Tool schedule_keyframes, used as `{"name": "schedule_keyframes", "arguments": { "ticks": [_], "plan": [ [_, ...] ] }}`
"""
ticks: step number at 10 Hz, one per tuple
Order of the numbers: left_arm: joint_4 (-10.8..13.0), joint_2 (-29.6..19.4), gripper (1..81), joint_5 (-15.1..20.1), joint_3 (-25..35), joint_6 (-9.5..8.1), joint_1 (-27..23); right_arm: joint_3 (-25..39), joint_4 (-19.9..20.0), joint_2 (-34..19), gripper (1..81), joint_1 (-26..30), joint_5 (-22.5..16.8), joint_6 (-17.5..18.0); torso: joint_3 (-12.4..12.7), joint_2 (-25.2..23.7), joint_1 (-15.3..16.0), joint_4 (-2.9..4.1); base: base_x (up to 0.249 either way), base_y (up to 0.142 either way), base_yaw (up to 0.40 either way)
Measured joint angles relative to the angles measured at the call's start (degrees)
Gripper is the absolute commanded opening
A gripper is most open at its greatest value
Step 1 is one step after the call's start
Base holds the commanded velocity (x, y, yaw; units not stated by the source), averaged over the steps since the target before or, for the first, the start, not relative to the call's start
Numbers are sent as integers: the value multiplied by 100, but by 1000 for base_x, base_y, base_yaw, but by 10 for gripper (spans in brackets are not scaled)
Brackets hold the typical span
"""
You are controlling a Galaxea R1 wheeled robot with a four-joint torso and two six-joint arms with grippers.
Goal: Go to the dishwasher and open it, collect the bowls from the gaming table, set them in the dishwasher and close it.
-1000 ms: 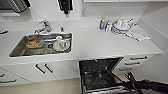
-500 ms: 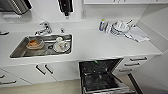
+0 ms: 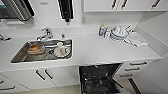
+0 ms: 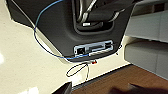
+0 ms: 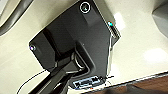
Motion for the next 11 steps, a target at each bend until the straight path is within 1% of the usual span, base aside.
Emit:
{"name": "schedule_keyframes", "arguments": {
  "ticks": [4,5,6,7,8,9,11],
  "plan": [
    [0,2,811,9,-41,0,28,-928,6,791,811,-419,435,13,5,-866,538,0,0,0,0],
    [2,15,811,37,-63,23,39,-1197,46,979,811,-472,529,61,7,-1078,669,0,0,0,0],
    [2,15,811,43,-63,23,49,-1437,188,1141,811,-485,540,105,7,-1281,796,0,0,0,0],
    [2,15,811,105,-63,22,50,-1687,463,1287,811,-472,579,124,9,-1519,944,0,0,0,0],
    [2,11,811,141,-66,22,50,-2005,866,1440,811,-438,601,155,9,-1733,1080,0,0,0,0],
    [2,5,811,146,-66,22,61,-2269,1279,1560,811,-378,596,165,11,-1952,1215,0,0,0,0],
    [2,0,811,158,-66,22,110,-2644,2238,1764,811,-176,585,176,11,-2378,1482,0,0,0,0]
  ]
}}
